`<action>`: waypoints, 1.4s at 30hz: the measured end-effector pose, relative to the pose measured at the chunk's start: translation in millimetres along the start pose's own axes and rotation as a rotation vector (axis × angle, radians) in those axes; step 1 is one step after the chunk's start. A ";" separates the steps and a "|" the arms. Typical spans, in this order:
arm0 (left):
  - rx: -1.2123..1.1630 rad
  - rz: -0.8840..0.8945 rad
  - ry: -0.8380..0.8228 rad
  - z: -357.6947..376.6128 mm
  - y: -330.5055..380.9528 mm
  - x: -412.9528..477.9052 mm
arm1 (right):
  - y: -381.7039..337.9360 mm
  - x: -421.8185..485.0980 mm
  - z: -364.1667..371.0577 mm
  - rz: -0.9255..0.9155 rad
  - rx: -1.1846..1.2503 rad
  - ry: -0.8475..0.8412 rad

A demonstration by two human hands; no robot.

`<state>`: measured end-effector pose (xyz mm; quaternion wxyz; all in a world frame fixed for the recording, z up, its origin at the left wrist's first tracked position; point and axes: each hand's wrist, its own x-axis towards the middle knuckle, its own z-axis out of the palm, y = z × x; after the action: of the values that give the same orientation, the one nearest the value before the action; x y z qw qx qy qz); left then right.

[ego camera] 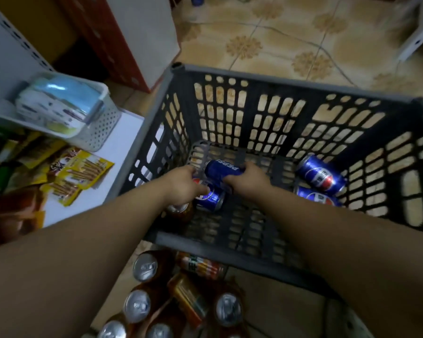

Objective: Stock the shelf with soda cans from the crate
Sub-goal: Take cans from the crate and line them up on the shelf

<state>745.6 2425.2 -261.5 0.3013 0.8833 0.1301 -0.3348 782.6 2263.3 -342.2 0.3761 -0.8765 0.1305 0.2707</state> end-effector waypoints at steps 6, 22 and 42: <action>-0.495 -0.019 0.213 -37.4 27.9 -112.6 | -63.1 -137.0 -57.9 -0.078 0.527 -0.049; -1.166 0.455 0.712 -139.8 5.5 -573.0 | -222.7 -552.3 -79.9 -0.687 0.716 -0.586; -0.766 0.294 1.319 -200.8 -178.1 -771.6 | -373.5 -724.2 68.6 -1.332 0.100 -0.609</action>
<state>199.2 2667.6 295.4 0.4871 0.7425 0.2706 0.3718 325.0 2586.7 253.2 0.5201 -0.6375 -0.5282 0.2100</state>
